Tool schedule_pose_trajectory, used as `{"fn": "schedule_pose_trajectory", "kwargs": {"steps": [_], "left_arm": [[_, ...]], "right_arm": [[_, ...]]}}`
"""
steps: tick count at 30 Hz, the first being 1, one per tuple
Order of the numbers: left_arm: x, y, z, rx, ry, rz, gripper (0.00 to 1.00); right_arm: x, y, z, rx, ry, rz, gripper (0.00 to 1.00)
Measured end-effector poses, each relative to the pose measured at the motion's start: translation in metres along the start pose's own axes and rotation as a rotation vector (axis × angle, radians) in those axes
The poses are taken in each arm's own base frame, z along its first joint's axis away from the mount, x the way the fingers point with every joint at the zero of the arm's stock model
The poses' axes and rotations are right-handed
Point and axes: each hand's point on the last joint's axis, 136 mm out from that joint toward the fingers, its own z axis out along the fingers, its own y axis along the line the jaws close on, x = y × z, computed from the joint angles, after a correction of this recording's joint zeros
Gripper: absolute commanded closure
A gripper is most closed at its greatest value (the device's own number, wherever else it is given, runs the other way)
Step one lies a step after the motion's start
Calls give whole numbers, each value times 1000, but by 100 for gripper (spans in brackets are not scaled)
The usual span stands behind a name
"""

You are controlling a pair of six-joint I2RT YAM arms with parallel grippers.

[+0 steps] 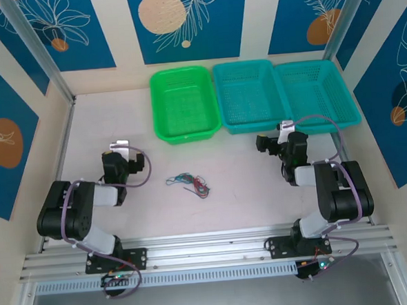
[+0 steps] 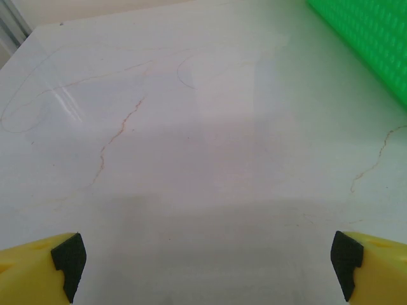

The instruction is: Untangle the cables

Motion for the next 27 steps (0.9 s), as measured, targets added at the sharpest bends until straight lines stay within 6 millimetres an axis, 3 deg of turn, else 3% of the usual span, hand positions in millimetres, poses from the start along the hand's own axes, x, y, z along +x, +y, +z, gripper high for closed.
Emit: {"fn": "schedule_pose_trajectory", "kwargs": {"steps": [21, 27], "left_arm": [[-1, 2, 0, -10, -7, -9, 0], [-14, 11, -19, -47, -63, -21, 0]], "right_arm": [[-1, -6, -3, 37, 1, 20, 1], [-36, -12, -36, 102, -56, 94, 1]]}}
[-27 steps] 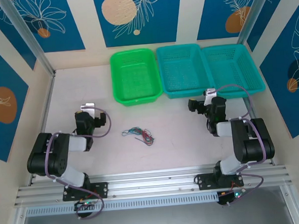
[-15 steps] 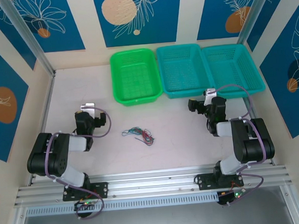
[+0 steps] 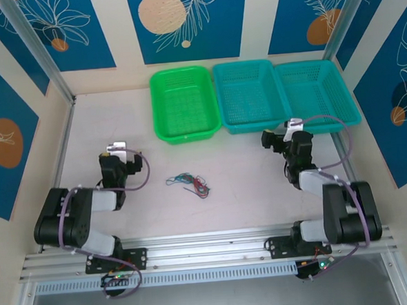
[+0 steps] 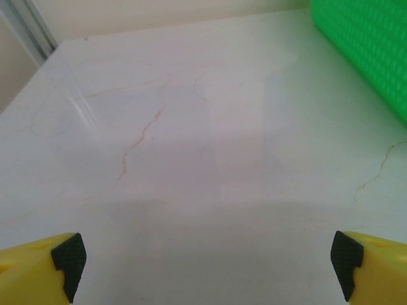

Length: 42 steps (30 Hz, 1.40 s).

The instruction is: Untangle the cables

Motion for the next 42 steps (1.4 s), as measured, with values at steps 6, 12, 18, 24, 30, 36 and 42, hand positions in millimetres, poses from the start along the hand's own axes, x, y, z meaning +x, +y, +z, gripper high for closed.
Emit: {"fn": "schedule_pose_trajectory", "kwargs": {"steps": [6, 12, 18, 24, 30, 36, 42], "left_arm": [[-63, 17, -35, -63, -125, -105, 0], [-135, -2, -64, 96, -117, -386, 9], [-91, -90, -98, 438, 241, -634, 34], [12, -150, -152, 547, 688, -709, 42], [52, -147, -156, 460, 810, -733, 45], [73, -142, -135, 364, 826, -689, 65], [73, -151, -114, 369, 805, -696, 64]], "right_arm": [[-54, 15, -47, -45, -13, 219, 1], [-81, 85, -88, -318, 90, 298, 3], [-48, 187, -125, -653, 395, 175, 3], [20, 243, -144, -786, 673, 46, 6], [85, 271, -142, -764, 859, -52, 6], [123, 292, -138, -723, 920, -88, 6], [135, 304, -121, -662, 919, -92, 6]]}}
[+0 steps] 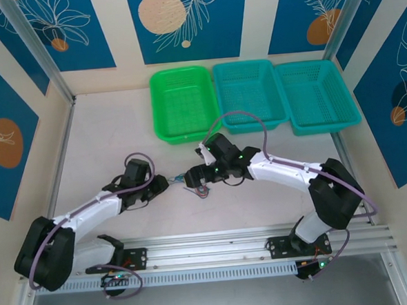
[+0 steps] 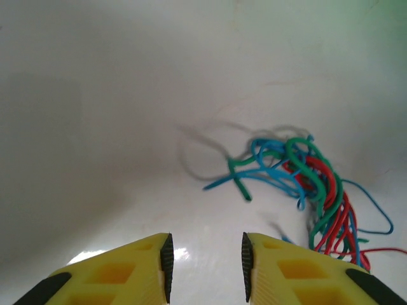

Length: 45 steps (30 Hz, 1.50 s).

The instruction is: Untangle the cables

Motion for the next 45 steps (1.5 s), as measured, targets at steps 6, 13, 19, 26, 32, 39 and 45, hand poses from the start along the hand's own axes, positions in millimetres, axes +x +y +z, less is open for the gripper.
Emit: {"fn": "schedule_pose_trajectory", "kwargs": {"steps": [6, 13, 19, 26, 32, 39, 45], "left_arm": [[-10, -13, 7, 53, -30, 9, 68], [-16, -14, 7, 59, -50, 16, 79], [-17, -13, 15, 61, -49, 11, 85], [-15, -10, 21, 51, -36, -6, 100], [-16, -9, 21, 50, -37, -7, 100], [-15, -12, 20, 65, -27, 23, 100], [-24, -24, 7, 125, -58, 41, 100]], "right_arm": [[-2, -7, 16, 49, 10, -2, 8], [3, -15, 30, 78, 38, 8, 16], [5, -19, 38, 93, 52, 9, 15], [3, -21, 42, 102, 53, 10, 15], [2, -33, 48, 168, 48, 15, 16], [10, -65, 61, 315, 72, 34, 51], [3, -70, 59, 332, 39, 76, 78]]}}
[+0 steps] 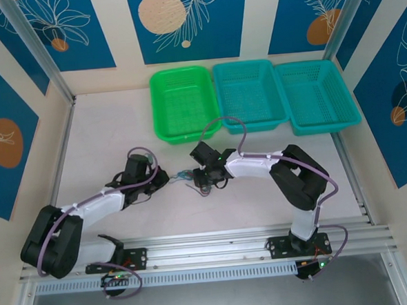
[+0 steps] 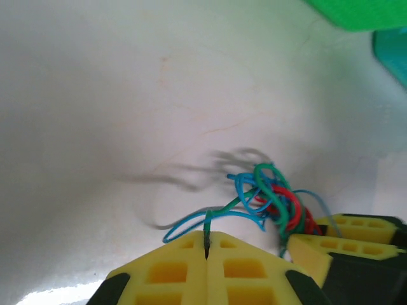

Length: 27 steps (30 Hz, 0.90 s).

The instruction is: Untangle the cables

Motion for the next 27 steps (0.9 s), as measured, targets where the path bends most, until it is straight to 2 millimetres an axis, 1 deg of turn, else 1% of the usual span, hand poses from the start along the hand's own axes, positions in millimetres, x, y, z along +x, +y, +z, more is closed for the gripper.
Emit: {"fn": "schedule_pose_trajectory", "kwargs": {"steps": [3, 5, 7, 8, 10, 11, 12, 13, 14, 15, 18, 22, 24, 27], "left_arm": [[-17, 5, -15, 19, -66, -33, 100], [-28, 15, -26, 9, -115, -65, 100], [-34, 21, -33, -2, -140, -78, 100], [-35, 22, -35, -4, -144, -75, 100], [-33, 21, -35, 5, -135, -59, 100], [-31, 19, -34, 16, -125, -50, 100], [-30, 16, -33, 32, -116, -41, 97], [-28, 13, -31, 51, -102, -32, 84], [-26, 9, -29, 71, -83, -21, 75], [-24, 6, -26, 86, -69, -16, 73], [-13, -9, -18, 120, 6, 31, 71], [-3, -40, -11, 163, 56, 111, 71], [0, -43, -5, 166, 65, 117, 71], [6, -40, 7, 157, 88, 83, 72]], "right_arm": [[-5, -9, 0, -4, -14, 44, 77], [-6, -26, -3, 11, -19, 90, 77], [-7, -42, -7, 24, -26, 129, 77], [-6, -47, -8, 27, -26, 141, 78], [-6, -52, -10, 23, -29, 150, 87], [-6, -51, -11, 16, -33, 140, 88], [-6, -49, -12, 11, -34, 132, 89], [-6, -47, -12, 8, -34, 117, 89], [-4, -45, -12, 6, -33, 103, 89], [-3, -43, -12, 5, -31, 91, 89], [0, -37, -12, -1, -22, 62, 89], [4, -29, -12, -35, 2, 48, 89], [7, -24, -13, -59, 16, 47, 89], [12, -15, -13, -94, 37, 39, 89]]}}
